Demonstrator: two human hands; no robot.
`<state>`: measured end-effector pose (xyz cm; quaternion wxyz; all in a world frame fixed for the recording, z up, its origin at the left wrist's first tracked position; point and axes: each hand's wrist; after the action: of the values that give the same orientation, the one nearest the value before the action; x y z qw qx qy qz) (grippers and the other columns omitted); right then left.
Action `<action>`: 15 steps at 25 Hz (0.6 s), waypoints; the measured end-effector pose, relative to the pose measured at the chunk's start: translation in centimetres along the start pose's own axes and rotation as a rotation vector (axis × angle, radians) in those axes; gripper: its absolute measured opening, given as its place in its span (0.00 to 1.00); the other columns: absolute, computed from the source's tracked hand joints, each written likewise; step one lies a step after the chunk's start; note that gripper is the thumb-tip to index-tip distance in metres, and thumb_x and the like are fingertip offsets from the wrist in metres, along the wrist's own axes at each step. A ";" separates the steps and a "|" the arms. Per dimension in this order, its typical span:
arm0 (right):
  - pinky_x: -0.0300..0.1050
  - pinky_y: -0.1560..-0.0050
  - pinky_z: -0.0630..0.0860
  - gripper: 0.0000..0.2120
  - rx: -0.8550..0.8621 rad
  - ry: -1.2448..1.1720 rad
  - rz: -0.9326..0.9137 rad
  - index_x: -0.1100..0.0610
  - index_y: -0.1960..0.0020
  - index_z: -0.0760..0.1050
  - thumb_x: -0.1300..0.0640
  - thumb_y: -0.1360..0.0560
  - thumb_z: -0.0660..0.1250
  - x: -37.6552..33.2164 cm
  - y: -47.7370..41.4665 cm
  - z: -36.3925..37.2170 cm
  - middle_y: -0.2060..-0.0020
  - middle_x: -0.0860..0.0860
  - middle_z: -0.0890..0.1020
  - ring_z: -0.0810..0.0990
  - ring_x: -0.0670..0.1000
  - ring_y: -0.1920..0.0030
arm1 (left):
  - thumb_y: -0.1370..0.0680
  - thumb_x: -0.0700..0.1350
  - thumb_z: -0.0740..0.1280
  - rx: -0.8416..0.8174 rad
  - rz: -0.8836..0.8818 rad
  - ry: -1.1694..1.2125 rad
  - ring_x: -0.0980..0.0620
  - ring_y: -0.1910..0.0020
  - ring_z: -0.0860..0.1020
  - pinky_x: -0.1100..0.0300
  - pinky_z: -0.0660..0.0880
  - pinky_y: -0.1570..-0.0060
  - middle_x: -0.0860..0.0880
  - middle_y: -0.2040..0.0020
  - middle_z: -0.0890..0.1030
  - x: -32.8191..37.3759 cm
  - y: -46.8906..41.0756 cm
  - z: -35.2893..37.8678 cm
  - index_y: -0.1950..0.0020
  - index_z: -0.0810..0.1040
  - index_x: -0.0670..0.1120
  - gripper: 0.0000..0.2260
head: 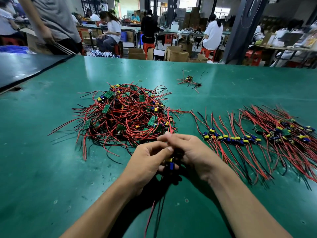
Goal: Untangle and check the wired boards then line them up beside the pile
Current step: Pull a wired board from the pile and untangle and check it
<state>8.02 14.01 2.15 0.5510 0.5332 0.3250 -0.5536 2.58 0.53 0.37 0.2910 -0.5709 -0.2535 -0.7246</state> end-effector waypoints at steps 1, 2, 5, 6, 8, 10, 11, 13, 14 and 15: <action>0.47 0.60 0.75 0.14 -0.013 0.055 -0.033 0.54 0.49 0.86 0.46 0.27 0.72 0.3 0.0 0.0 0.57 0.55 0.85 0.79 0.57 0.59 | 0.22 0.39 0.67 0.017 0.009 -0.007 0.46 0.69 0.82 0.57 0.79 0.73 0.40 0.63 0.83 0.0 0.0 0.0 0.59 0.84 0.45 0.08; 0.46 0.61 0.74 0.14 -0.019 0.084 -0.053 0.54 0.48 0.85 0.47 0.27 0.73 0.4 0.1 -0.1 0.56 0.55 0.85 0.79 0.58 0.58 | 0.22 0.39 0.67 0.026 0.010 -0.004 0.46 0.70 0.82 0.58 0.79 0.74 0.41 0.64 0.83 0.0 0.0 0.0 0.61 0.84 0.45 0.09; 0.40 0.70 0.75 0.13 0.015 0.105 -0.071 0.56 0.48 0.85 0.48 0.26 0.74 0.6 0.0 -0.5 0.62 0.55 0.83 0.77 0.51 0.68 | 0.22 0.38 0.67 0.022 0.002 0.001 0.46 0.71 0.81 0.54 0.80 0.73 0.39 0.63 0.83 -0.1 0.0 -0.1 0.59 0.82 0.40 0.07; 0.39 0.72 0.75 0.14 0.032 0.103 -0.083 0.58 0.49 0.85 0.48 0.25 0.74 0.6 0.0 -0.6 0.64 0.56 0.81 0.75 0.50 0.71 | 0.22 0.37 0.67 0.022 0.001 -0.013 0.46 0.71 0.81 0.55 0.80 0.72 0.39 0.63 0.83 -0.2 -0.1 -0.2 0.58 0.81 0.38 0.06; 0.39 0.75 0.73 0.15 0.082 0.096 -0.120 0.59 0.51 0.84 0.47 0.25 0.73 0.9 -0.2 -0.5 0.69 0.56 0.79 0.73 0.49 0.76 | 0.22 0.38 0.67 0.012 -0.006 -0.049 0.46 0.70 0.81 0.57 0.79 0.71 0.40 0.62 0.83 -0.4 -0.2 -0.4 0.56 0.80 0.37 0.05; 0.36 0.77 0.69 0.15 0.184 0.129 -0.170 0.59 0.53 0.84 0.46 0.24 0.72 1.1 -0.6 -0.4 0.77 0.51 0.73 0.70 0.48 0.80 | 0.22 0.38 0.68 -0.016 -0.018 -0.088 0.46 0.69 0.81 0.59 0.78 0.70 0.40 0.62 0.84 -0.5 -0.3 -0.6 0.54 0.80 0.37 0.05; 0.35 0.78 0.65 0.15 0.242 0.154 -0.197 0.58 0.54 0.84 0.46 0.24 0.71 1.1 -0.7 -0.5 0.79 0.49 0.69 0.66 0.47 0.81 | 0.22 0.38 0.68 -0.035 -0.022 -0.105 0.46 0.69 0.81 0.59 0.78 0.69 0.40 0.62 0.84 -0.5 -0.3 -0.6 0.54 0.80 0.36 0.05; 0.34 0.77 0.57 0.14 0.339 0.146 -0.239 0.57 0.55 0.85 0.46 0.23 0.71 0.9 -1.1 -0.7 0.78 0.49 0.61 0.59 0.46 0.79 | 0.23 0.38 0.69 -0.073 -0.032 -0.118 0.46 0.69 0.81 0.58 0.78 0.67 0.40 0.62 0.84 -0.5 -0.3 -0.6 0.55 0.79 0.38 0.04; 0.35 0.76 0.55 0.14 0.374 0.110 -0.240 0.56 0.56 0.85 0.46 0.23 0.70 0.8 -1.2 -0.8 0.77 0.49 0.60 0.57 0.46 0.78 | 0.23 0.38 0.69 -0.091 -0.036 -0.121 0.46 0.69 0.81 0.58 0.78 0.67 0.40 0.62 0.84 -0.5 -0.3 -0.6 0.56 0.79 0.40 0.03; 0.36 0.76 0.54 0.14 0.399 0.063 -0.225 0.56 0.58 0.85 0.46 0.23 0.70 0.7 -1.3 -0.8 0.77 0.50 0.60 0.57 0.46 0.77 | 0.23 0.38 0.69 -0.105 -0.037 -0.130 0.46 0.69 0.81 0.59 0.77 0.67 0.41 0.62 0.84 -0.4 -0.3 -0.5 0.57 0.79 0.41 0.03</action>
<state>7.08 14.82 0.96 0.3590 0.6089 0.2835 -0.6481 2.04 0.44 -0.17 0.2301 -0.6266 -0.2439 -0.7035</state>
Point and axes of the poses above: each hand's wrist, its own y-axis away from the middle knuckle, its own z-axis out of the palm, x = y × z
